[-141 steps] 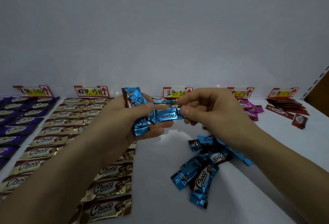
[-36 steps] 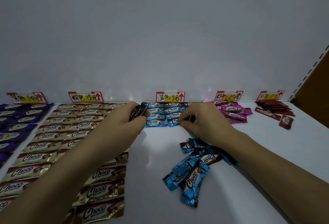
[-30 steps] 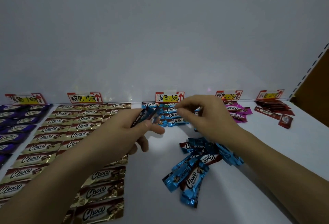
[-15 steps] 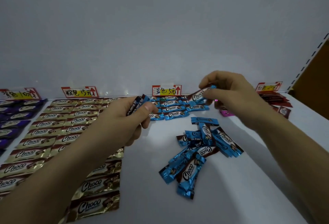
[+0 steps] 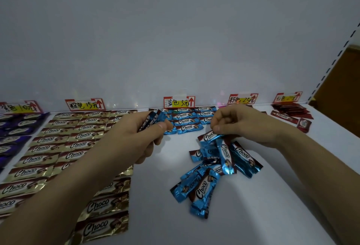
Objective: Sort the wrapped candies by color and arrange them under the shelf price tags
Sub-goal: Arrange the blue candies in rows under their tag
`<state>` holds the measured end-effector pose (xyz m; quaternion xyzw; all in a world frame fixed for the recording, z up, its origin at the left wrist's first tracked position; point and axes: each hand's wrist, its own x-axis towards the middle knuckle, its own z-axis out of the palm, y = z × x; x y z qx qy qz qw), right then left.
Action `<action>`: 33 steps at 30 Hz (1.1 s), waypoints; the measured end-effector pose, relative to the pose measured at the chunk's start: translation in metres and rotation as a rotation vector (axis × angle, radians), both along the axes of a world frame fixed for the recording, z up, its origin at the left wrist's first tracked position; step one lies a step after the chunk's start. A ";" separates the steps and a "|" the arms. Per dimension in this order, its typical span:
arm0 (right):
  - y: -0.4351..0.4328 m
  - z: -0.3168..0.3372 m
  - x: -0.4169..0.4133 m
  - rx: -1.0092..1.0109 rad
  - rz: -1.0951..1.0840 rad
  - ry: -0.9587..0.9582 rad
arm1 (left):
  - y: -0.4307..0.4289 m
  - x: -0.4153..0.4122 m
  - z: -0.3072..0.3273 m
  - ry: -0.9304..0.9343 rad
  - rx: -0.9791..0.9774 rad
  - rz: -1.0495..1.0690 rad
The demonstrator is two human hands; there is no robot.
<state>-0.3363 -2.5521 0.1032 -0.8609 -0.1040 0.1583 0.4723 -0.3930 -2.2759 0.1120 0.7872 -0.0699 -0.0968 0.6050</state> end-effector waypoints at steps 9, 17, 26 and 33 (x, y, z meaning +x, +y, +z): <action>-0.010 -0.016 0.015 -0.401 -0.239 -0.337 | -0.001 0.002 0.002 0.081 -0.120 -0.035; -0.005 -0.019 0.014 -0.518 -0.236 -0.472 | -0.004 0.004 0.003 0.085 -0.086 0.024; 0.003 -0.022 0.014 -0.464 -0.183 -0.413 | -0.004 0.003 0.005 0.068 -0.091 0.021; 0.008 -0.022 0.009 -0.457 -0.173 -0.548 | -0.003 0.003 0.005 0.068 -0.085 0.007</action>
